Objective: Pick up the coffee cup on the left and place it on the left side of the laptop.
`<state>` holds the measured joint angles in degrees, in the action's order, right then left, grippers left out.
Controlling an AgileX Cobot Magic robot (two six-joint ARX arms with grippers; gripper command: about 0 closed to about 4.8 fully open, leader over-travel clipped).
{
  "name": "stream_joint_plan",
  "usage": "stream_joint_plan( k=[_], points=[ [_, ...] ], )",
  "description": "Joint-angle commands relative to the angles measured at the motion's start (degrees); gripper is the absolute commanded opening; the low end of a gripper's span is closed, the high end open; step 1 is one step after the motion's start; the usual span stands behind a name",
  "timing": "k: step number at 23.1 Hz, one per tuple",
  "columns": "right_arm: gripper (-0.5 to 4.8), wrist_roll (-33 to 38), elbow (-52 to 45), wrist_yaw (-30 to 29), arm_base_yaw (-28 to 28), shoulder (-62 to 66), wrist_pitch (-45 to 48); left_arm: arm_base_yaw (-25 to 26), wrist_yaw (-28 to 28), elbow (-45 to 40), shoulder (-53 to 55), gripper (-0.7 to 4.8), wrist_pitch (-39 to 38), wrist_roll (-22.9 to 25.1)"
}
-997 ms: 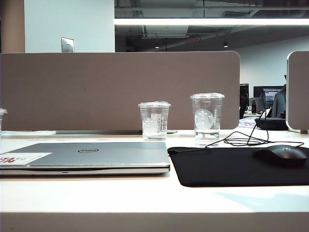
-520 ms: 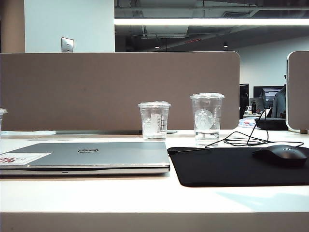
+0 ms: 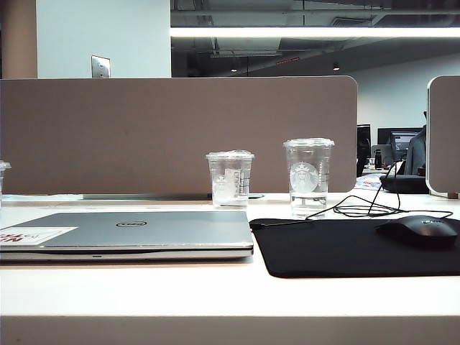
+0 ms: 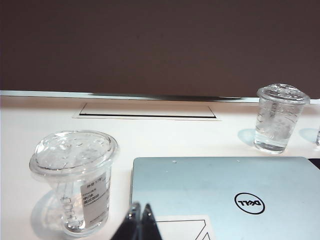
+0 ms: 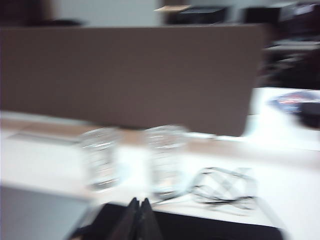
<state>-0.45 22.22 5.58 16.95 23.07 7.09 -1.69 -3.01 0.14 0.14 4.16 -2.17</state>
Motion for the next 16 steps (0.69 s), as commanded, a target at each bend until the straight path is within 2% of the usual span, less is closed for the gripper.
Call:
stream_joint_plan(
  k=[1,6,16],
  points=[
    [-0.01,-0.02,-2.56,0.0,-4.72,-4.09,2.38,-0.09,-0.02,0.22,0.02,-0.05,0.63,0.2],
    [-0.01,0.0,-9.01,0.87,-10.23,-12.33,2.14,-0.09,-0.02,0.22,0.02,-0.05,0.61,0.22],
    [-0.01,0.0,-17.53,0.72,-11.08,-19.52,2.03,-0.09,-0.02,0.22,0.02,-0.05,0.61,0.22]
  ],
)
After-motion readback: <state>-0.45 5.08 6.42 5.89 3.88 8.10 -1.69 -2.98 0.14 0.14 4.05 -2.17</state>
